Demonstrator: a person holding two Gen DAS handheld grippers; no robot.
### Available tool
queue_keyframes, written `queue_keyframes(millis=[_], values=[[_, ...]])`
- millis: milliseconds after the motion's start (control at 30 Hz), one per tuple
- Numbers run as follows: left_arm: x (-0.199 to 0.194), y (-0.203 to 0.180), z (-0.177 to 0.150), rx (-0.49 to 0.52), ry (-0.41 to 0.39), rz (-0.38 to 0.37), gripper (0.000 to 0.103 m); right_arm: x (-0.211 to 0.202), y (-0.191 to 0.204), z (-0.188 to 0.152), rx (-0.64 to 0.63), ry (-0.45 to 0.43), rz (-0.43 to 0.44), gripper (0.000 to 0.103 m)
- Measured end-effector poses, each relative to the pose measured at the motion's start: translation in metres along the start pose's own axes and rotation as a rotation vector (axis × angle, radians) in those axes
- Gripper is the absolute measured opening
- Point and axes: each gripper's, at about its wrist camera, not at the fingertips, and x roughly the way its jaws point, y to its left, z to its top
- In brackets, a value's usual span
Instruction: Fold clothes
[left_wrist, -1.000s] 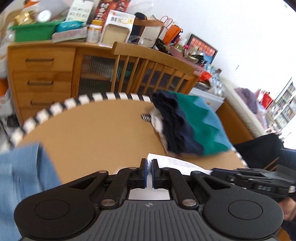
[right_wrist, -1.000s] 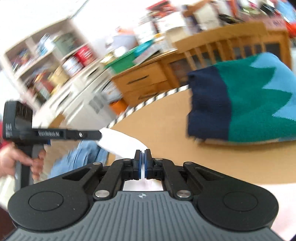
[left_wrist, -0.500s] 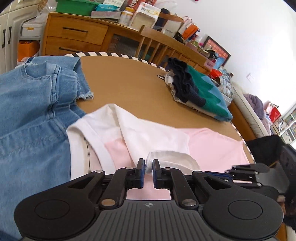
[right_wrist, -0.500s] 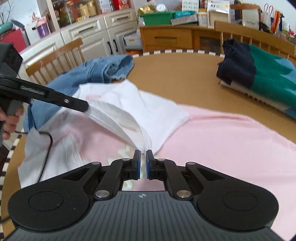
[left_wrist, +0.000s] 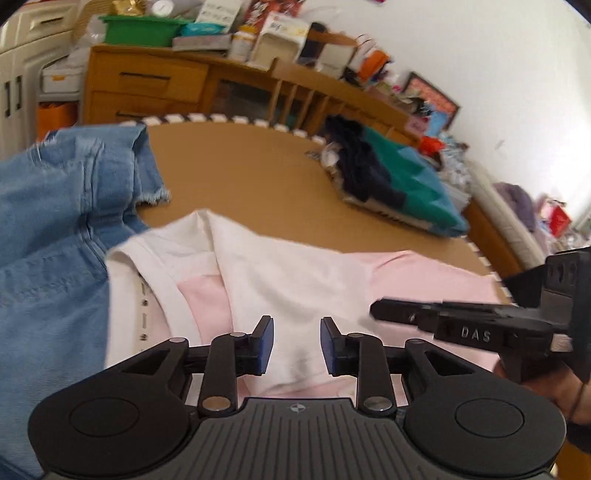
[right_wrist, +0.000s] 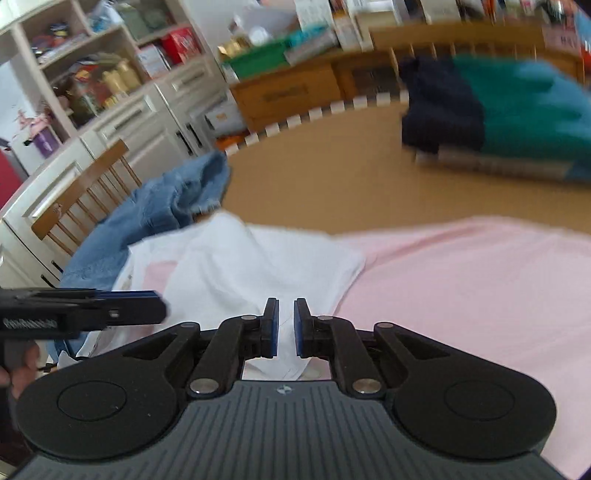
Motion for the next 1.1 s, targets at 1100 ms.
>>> queue_keyframes(millis=[1100], values=[[-0.102, -0.016, -0.077, -0.026, -0.014, 0.06, 0.064, -0.128, 0.045, -0.086, -0.241, 0.052, -0.197, 0.033]])
